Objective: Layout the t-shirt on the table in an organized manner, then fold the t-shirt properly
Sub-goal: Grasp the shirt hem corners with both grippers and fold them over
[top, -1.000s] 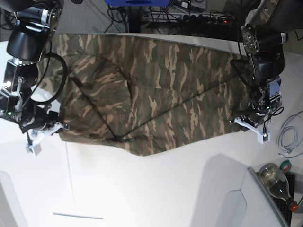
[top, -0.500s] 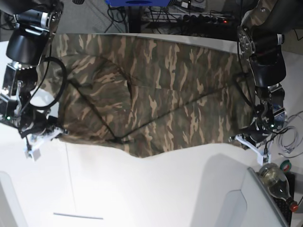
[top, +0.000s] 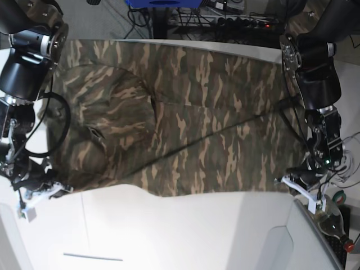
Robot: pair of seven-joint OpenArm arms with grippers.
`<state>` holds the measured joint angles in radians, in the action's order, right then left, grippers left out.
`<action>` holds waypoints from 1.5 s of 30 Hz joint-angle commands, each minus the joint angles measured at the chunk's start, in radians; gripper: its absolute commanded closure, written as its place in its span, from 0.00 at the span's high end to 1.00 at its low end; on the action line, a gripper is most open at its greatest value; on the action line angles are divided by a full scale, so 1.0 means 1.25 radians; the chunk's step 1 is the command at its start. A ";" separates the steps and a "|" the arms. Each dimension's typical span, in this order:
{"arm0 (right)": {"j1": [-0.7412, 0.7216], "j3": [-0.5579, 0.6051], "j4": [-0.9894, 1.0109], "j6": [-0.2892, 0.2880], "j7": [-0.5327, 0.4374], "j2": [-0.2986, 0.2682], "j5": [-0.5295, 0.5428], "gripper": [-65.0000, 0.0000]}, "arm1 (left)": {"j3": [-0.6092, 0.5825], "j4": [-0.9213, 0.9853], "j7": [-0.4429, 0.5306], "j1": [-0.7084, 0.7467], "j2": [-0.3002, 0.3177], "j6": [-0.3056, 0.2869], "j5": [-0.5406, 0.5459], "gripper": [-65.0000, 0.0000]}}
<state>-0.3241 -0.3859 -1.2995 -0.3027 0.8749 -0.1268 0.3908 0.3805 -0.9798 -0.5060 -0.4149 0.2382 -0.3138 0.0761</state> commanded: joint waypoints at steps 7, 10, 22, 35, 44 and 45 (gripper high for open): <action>-0.046 0.190 0.093 -0.003 -0.157 -0.089 0.011 0.00 | -0.002 -0.013 0.025 -0.075 0.009 0.001 0.002 0.00; -0.068 0.223 0.161 -0.006 -0.218 -0.107 0.011 0.00 | -0.007 0.000 0.026 -0.089 0.002 0.001 0.001 0.00; -0.092 0.238 0.212 -0.091 -0.275 -0.141 0.007 0.00 | -0.067 0.044 0.076 -0.085 0.003 0.004 0.001 0.00; 0.067 0.230 0.073 -0.091 -0.234 -0.145 0.007 0.00 | -0.061 0.042 0.079 0.008 0.054 0.000 0.007 0.00; 0.144 0.123 -0.023 -0.091 -0.137 -0.140 0.011 0.00 | -0.060 0.039 0.079 0.059 0.056 -0.010 0.007 0.00; 0.153 0.108 -0.036 -0.091 -0.127 -0.140 0.011 0.00 | -0.060 0.039 0.079 0.064 0.056 -0.027 0.007 0.00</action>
<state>-0.1127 -0.2432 -1.3228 -0.4126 0.7383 -0.2832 0.3931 0.3042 -0.9081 -0.4301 -0.3130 0.2890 -0.3481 0.0753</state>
